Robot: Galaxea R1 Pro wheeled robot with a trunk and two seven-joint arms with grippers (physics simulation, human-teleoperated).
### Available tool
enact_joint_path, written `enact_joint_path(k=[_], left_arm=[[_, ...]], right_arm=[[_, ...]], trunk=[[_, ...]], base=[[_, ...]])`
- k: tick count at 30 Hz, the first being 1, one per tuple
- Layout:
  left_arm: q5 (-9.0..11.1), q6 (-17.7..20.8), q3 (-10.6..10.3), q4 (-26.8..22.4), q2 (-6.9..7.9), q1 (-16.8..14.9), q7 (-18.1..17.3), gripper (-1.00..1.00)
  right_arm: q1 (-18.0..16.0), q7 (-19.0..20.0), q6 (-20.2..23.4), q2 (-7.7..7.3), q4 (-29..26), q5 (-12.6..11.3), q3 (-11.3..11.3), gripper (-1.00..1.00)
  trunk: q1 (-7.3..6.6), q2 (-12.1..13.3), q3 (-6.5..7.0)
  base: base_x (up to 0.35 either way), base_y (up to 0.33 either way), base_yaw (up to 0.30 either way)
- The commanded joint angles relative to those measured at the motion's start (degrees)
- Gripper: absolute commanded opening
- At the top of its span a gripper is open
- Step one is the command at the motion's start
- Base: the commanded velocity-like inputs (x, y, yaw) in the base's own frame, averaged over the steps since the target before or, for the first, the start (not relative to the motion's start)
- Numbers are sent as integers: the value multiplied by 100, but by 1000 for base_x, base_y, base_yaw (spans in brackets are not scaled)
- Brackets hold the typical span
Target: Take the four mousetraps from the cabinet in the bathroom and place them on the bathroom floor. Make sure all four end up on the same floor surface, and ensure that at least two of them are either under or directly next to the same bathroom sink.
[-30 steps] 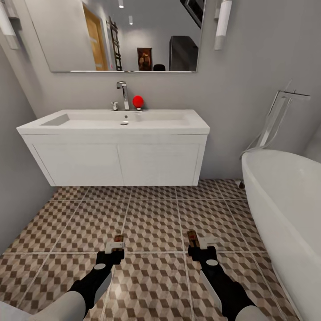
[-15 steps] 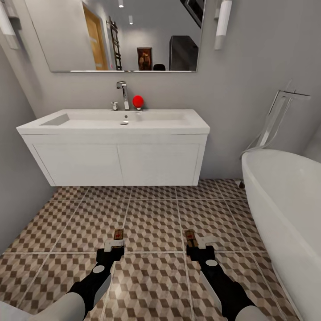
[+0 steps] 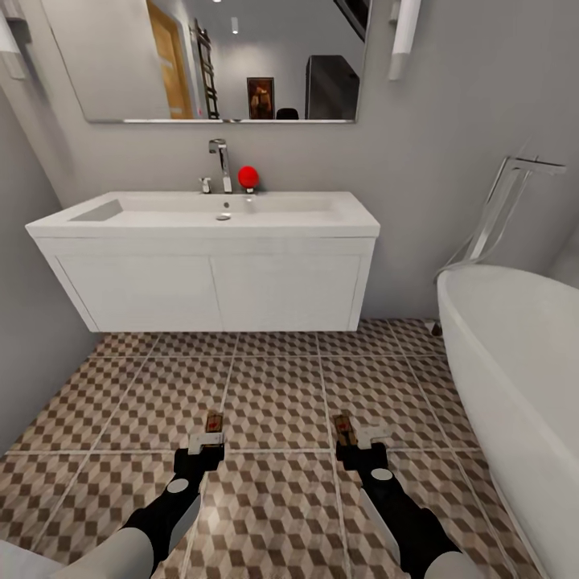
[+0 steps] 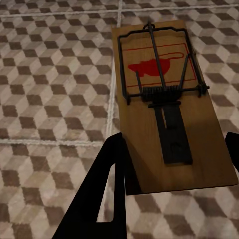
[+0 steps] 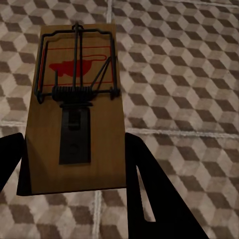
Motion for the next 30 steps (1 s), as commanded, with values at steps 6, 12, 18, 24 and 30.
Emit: enact_joint_path(k=[6,12,18,24,30], left_arm=[[35,-18,-49,4,3,-4,41,-100],[35,-12,-49,5,2,-4,41,-100],[35,-10,-49,5,2,-4,41,-100],[35,-11,-49,5,2,-4,41,-100],[35,-10,-49,3,2,-4,41,-100]], right_arm=[[-3,-54,20,-5,-12,-77,32,-100],[-3,-54,20,-5,-15,-77,32,-100],[-3,-54,17,-5,-13,-77,32,-100],[-3,-54,18,-5,-13,-77,32,-100],[-3,-54,17,-5,-13,-77,32,-100]], trunk=[[-1,-2,-55],[65,-122,-160],[197,-363,-318],[328,-604,-476],[460,-844,-634]], base=[[0,0,0],[0,0,0],[0,0,0],[0,0,0],[0,0,0]])
